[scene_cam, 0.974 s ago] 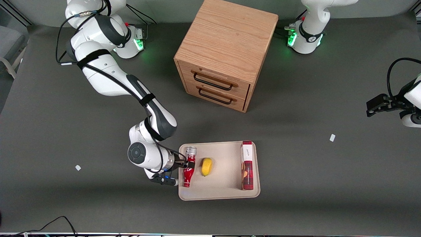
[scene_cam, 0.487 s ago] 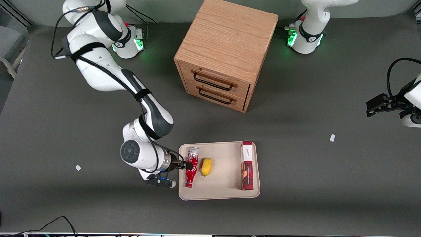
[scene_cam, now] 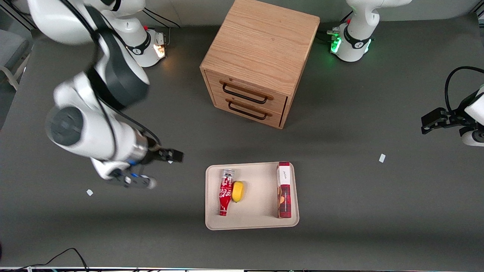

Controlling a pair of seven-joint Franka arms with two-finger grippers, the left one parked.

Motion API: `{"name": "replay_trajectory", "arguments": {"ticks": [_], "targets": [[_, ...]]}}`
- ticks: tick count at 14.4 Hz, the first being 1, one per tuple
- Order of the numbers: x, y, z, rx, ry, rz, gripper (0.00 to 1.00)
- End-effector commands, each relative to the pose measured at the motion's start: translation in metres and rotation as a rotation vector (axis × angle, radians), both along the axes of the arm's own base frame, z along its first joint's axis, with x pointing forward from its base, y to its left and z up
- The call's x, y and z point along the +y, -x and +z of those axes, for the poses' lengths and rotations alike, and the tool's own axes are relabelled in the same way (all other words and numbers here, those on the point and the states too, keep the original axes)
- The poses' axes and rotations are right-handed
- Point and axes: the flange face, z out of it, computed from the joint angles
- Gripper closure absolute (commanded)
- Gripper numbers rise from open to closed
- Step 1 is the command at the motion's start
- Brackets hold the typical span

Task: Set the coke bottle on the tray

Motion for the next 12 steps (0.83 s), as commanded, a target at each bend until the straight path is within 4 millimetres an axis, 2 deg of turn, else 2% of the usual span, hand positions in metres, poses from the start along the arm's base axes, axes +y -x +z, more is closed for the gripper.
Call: {"name": "replay_trajectory", "arguments": {"ticks": [1, 3, 4, 5, 7, 8, 10, 12], "targets": [[-0.044, 0.045, 0.064, 0.025, 0.088, -0.04, 0.0], [-0.08, 0.082, 0.109, 0.044, 0.131, -0.073, 0.0], [-0.097, 0.104, 0.125, 0.045, 0.142, -0.079, 0.0], [-0.114, 0.128, 0.129, 0.054, 0.144, -0.09, 0.0], [-0.148, 0.164, 0.125, 0.042, 0.134, -0.11, 0.0], [-0.159, 0.181, 0.119, 0.037, 0.116, -0.113, 0.0], [-0.175, 0.206, 0.104, 0.009, 0.101, -0.122, 0.0], [-0.181, 0.218, 0.098, -0.006, 0.094, -0.12, 0.0]]}}
